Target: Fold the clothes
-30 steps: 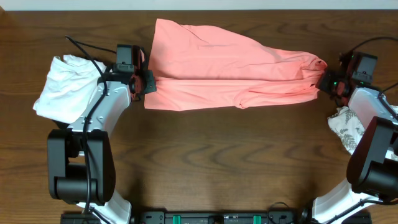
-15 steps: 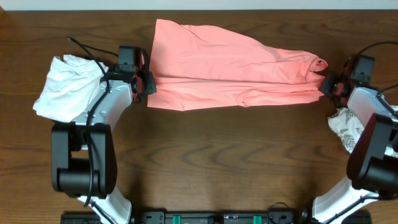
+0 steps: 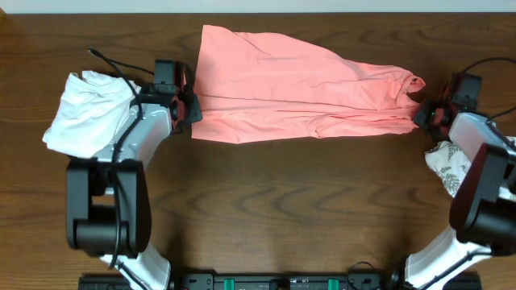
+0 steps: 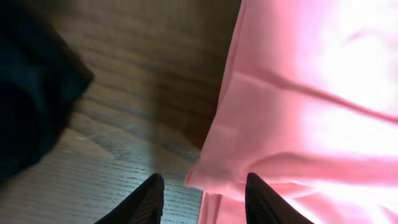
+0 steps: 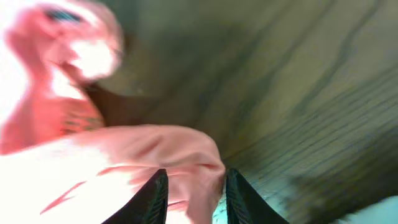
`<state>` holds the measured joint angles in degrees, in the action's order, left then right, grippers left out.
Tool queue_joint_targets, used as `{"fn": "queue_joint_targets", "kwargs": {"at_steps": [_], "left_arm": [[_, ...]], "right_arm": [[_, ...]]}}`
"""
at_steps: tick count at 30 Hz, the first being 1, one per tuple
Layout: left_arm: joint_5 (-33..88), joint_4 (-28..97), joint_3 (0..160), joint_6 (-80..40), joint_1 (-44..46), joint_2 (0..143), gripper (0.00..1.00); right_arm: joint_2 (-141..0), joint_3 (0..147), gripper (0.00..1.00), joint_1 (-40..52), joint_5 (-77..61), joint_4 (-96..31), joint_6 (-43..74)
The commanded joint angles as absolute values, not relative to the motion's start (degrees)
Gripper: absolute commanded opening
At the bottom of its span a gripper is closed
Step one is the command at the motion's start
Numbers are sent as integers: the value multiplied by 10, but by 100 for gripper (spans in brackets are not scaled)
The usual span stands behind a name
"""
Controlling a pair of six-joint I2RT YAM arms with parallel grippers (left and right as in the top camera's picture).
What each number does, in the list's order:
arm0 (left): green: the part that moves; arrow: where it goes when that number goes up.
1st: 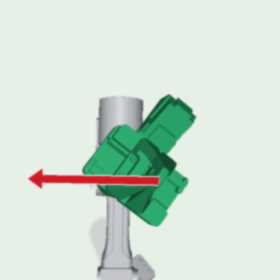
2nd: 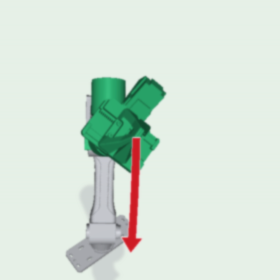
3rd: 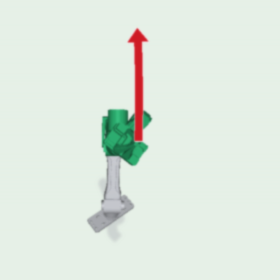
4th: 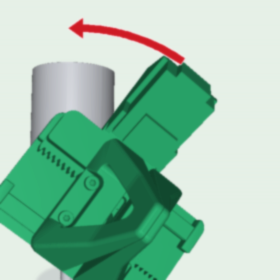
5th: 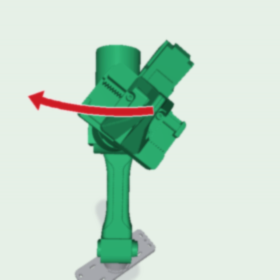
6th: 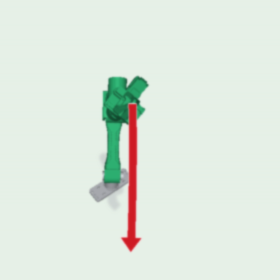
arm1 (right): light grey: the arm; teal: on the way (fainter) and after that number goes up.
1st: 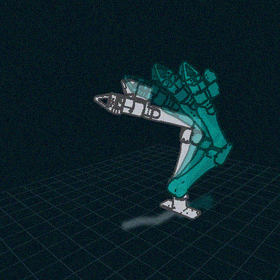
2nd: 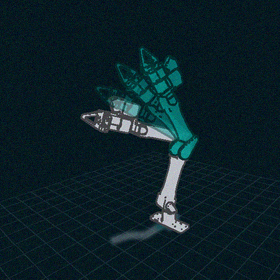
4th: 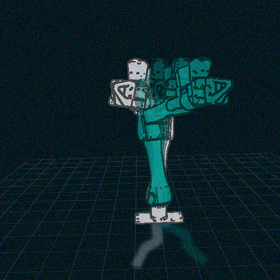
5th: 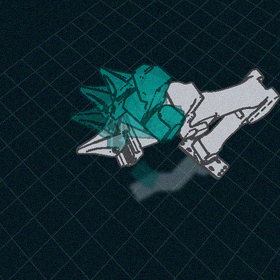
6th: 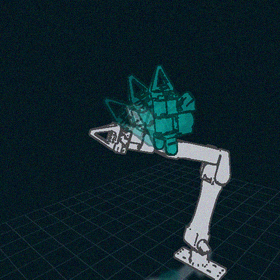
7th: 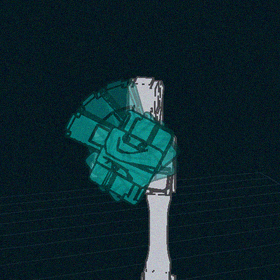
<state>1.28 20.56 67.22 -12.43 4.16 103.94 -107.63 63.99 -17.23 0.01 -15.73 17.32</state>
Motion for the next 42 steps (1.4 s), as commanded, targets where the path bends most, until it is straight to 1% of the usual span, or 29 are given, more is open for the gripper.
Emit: {"fn": "queue_joint_targets", "kwargs": {"at_steps": [1, 2, 3, 5, 8, 13, 17, 21, 25, 29, 32, 38, 40, 42], "left_arm": [[6, 207, 679, -126, 38, 981, 43], [9, 210, 679, -128, 39, 969, 43], [13, 214, 679, -131, 40, 962, 43], [36, 226, 679, -130, 46, 953, 43], [76, 256, 678, -130, 62, 957, 43], [79, 297, 678, -125, 91, 975, 44], [79, 334, 678, -126, 93, 989, 44], [69, 363, 678, -126, 93, 993, 44], [62, 380, 678, -126, 93, 993, 44], [62, 386, 678, -127, 93, 993, 44], [62, 388, 678, -128, 93, 993, 44], [62, 388, 678, -128, 93, 993, 45], [62, 388, 678, -128, 93, 993, 52], [62, 388, 678, -128, 93, 993, 54]], "right_arm": [[-1000, 648, 27, -168, 4, -156, 151], [-982, 648, 24, -165, -7, -156, 144], [-969, 648, 19, -163, -24, -157, 135], [-945, 648, 15, -154, -70, -164, 122], [-932, 648, 19, -131, -137, -195, 98], [-958, 648, 23, -69, -262, -283, 18], [-994, 648, 25, -2, -286, -325, -17], [-1023, 648, 27, 66, -305, -323, -20], [-1027, 648, 27, 114, -293, -316, -18], [-1027, 648, 27, 143, -244, -314, -17], [-1027, 648, 27, 153, -205, -314, -11], [-1027, 648, 28, 152, -171, -305, -9], [-1029, 648, 29, 152, -163, -302, -9], [-1037, 648, 29, 152, -165, -295, -9]]}}
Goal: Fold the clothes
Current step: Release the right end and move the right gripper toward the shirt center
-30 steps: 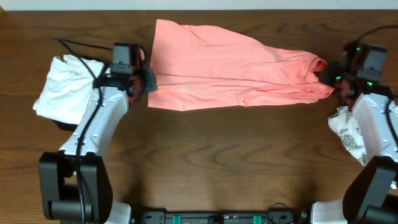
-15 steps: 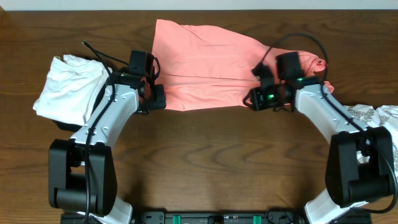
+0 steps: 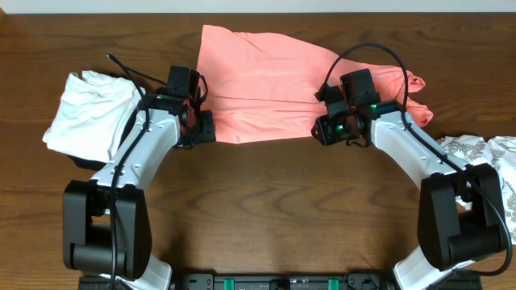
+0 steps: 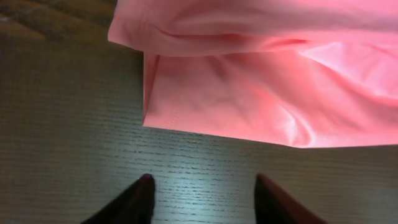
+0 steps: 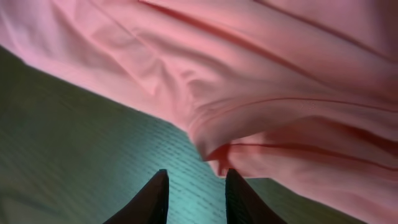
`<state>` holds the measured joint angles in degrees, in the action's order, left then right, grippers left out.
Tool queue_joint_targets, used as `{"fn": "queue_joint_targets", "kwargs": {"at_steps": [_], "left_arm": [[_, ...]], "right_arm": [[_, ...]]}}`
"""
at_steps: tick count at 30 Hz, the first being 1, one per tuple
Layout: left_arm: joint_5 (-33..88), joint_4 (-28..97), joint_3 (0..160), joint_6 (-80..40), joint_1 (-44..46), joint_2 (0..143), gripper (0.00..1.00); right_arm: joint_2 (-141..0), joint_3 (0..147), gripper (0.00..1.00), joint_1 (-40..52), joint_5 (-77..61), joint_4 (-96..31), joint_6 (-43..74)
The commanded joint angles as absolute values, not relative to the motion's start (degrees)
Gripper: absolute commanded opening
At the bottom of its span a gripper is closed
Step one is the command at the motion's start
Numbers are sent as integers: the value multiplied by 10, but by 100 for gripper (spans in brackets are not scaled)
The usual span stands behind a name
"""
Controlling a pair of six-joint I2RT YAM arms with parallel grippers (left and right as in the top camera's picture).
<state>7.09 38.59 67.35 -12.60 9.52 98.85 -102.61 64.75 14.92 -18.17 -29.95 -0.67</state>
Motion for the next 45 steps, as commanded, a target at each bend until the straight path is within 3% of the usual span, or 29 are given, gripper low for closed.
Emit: {"fn": "queue_joint_targets", "kwargs": {"at_steps": [1, 21, 24, 26, 27, 34, 45], "left_arm": [[62, 388, 678, -128, 93, 993, 54], [62, 387, 678, -128, 93, 993, 55], [62, 387, 678, -128, 93, 993, 55], [62, 387, 678, -128, 93, 993, 55], [62, 387, 678, -128, 93, 993, 55], [62, 388, 678, -128, 93, 993, 55], [62, 388, 678, -128, 93, 993, 55]], "right_arm": [[-1042, 648, 29, 152, -165, -293, -9], [-1088, 648, 26, 154, -211, -236, 13], [-1092, 648, 17, 155, -227, -236, 17], [-1092, 648, 2, 155, -237, -235, 18], [-1092, 648, 1, 155, -242, -233, 19], [-1089, 656, 1, 146, -262, -179, 53], [-1088, 680, 1, 101, -145, -49, 163]]}}
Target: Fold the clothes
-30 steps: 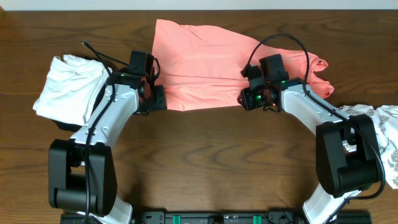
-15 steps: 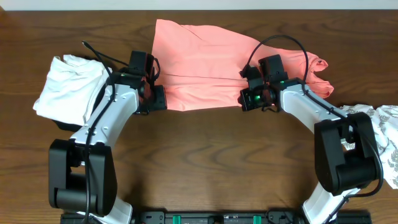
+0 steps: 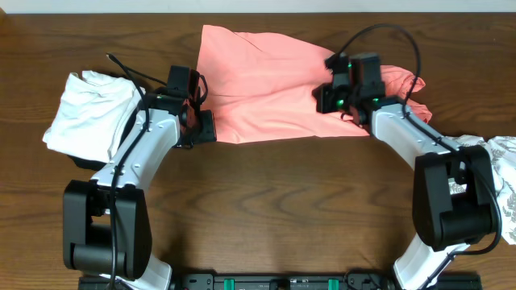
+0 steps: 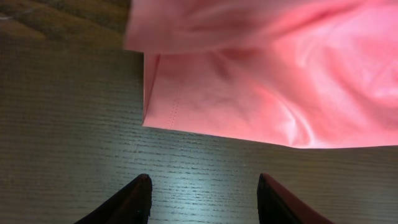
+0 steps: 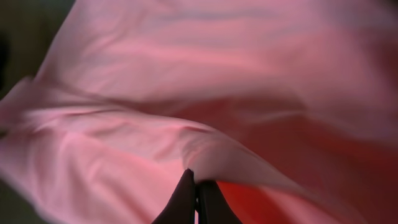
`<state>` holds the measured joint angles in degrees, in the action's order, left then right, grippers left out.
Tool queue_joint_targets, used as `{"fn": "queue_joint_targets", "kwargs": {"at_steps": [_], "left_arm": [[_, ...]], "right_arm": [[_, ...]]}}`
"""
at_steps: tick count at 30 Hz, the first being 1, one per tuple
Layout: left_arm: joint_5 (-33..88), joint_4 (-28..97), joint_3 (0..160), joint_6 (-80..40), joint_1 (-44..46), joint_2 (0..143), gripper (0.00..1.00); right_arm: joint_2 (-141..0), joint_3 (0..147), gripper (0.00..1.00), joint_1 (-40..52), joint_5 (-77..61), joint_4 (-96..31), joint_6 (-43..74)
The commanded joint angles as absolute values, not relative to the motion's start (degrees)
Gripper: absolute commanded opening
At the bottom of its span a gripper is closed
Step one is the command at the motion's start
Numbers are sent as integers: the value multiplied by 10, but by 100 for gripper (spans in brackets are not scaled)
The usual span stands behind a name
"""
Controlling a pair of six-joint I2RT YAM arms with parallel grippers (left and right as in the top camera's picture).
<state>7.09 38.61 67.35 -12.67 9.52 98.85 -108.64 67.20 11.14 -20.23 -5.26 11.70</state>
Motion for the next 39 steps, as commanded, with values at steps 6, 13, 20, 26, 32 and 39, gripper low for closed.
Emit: {"fn": "queue_joint_targets", "kwargs": {"at_steps": [6, 13, 20, 26, 32, 39], "left_arm": [[62, 387, 678, -128, 93, 993, 55], [62, 389, 678, -128, 93, 993, 55], [62, 388, 678, -128, 93, 993, 55], [62, 369, 678, -128, 93, 993, 60], [72, 299, 678, -127, 84, 1002, 71], [132, 232, 678, -126, 61, 1056, 71]], "right_arm": [[-1097, 680, 2, 97, -118, -55, 164], [-1129, 680, 12, 94, -103, -60, 163], [-1130, 690, 20, 83, -124, -55, 162], [-1094, 719, 17, 66, -155, -105, 131], [-1011, 741, 20, 41, -154, -243, 85], [-961, 740, 16, 28, -121, -364, 67]]}}
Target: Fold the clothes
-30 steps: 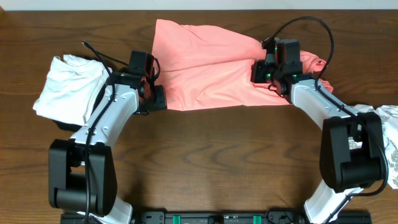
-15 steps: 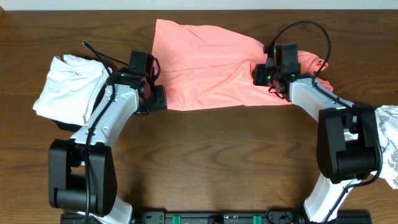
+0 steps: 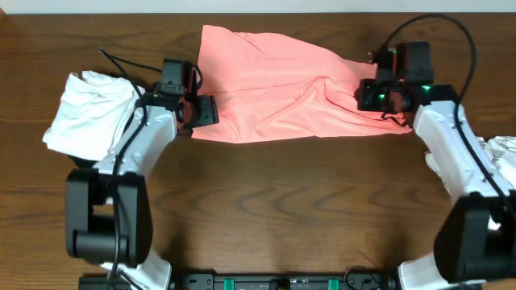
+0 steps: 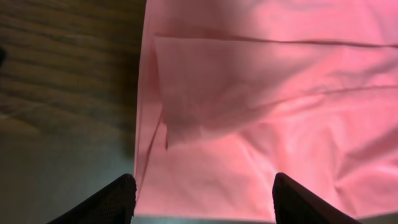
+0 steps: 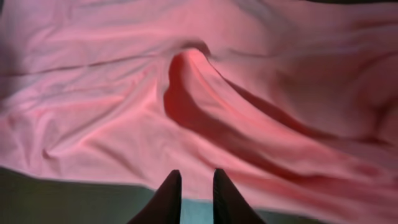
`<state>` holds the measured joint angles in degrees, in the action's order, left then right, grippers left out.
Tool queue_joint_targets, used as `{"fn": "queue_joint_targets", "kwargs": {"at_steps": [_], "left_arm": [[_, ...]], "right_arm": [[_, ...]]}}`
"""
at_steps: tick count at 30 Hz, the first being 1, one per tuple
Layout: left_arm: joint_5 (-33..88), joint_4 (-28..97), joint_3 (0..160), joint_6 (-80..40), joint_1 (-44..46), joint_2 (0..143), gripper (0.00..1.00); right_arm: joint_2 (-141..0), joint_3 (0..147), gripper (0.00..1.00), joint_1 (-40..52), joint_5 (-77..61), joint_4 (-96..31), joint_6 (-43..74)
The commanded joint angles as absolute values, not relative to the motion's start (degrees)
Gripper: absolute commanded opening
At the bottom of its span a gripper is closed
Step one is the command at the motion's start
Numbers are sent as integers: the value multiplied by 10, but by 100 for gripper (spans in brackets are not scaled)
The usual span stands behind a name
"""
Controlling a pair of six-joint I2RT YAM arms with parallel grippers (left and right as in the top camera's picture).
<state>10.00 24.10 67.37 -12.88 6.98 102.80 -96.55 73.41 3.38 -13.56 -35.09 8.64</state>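
Note:
A salmon-pink garment (image 3: pixel 274 89) lies spread across the far middle of the wooden table (image 3: pixel 266 209). A raised ridge of fabric (image 5: pixel 205 93) runs from its middle toward the right. My left gripper (image 3: pixel 206 111) hangs at the garment's left edge, jaws wide open, with pink cloth (image 4: pixel 261 112) below and nothing held (image 4: pixel 211 200). My right gripper (image 3: pixel 373 95) is over the garment's right part near its front hem. Its fingers (image 5: pixel 198 198) stand a narrow gap apart, with cloth and table showing between them.
A crumpled white cloth (image 3: pixel 85 113) lies at the left, behind my left arm. A patterned white cloth (image 3: pixel 501 151) sits at the right edge beside my right arm. Bare wood fills the table's front half.
My right gripper was shut on fabric near the garment's middle. It is now farther right and has let go, and the right part is drawn out flatter. My left gripper moved up onto the left edge.
Both grippers stood open at the garment's two ends. Then the right one was at the front hem near the middle and the left at the front-left corner. The right then shut on fabric there; now that fabric lies stretched rightward and released.

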Motion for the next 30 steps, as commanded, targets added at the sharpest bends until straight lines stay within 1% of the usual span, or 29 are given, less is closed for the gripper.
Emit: {"fn": "queue_joint_targets", "kwargs": {"at_steps": [1, 4, 8, 13, 18, 20, 22, 23, 24, 30], "left_arm": [[143, 219, 678, -126, 59, 1069, 71], [166, 191, 678, -126, 58, 1093, 70], [165, 169, 678, -128, 58, 1111, 70], [165, 153, 678, -133, 58, 1129, 69], [165, 128, 679, -139, 58, 1130, 58], [165, 119, 680, -144, 58, 1130, 48], [164, 114, 680, -150, 58, 1130, 28], [162, 114, 680, -155, 57, 1130, 12], [158, 114, 681, -161, 57, 1129, 6], [158, 85, 684, -191, 43, 1129, 6]], "right_arm": [[-959, 740, 15, 28, -118, -372, 67], [-959, 740, 14, 29, -118, -380, 66], [-959, 740, 14, 29, -118, -380, 66], [-959, 740, 10, 29, -118, -386, 66], [-959, 740, 9, 29, -118, -387, 66], [-959, 740, 7, 29, -118, -388, 66], [-959, 740, 7, 29, -118, -389, 66], [-959, 740, 7, 29, -118, -389, 65], [-959, 740, 7, 29, -117, -389, 65], [-959, 740, 7, 29, -104, -393, 65]]}}
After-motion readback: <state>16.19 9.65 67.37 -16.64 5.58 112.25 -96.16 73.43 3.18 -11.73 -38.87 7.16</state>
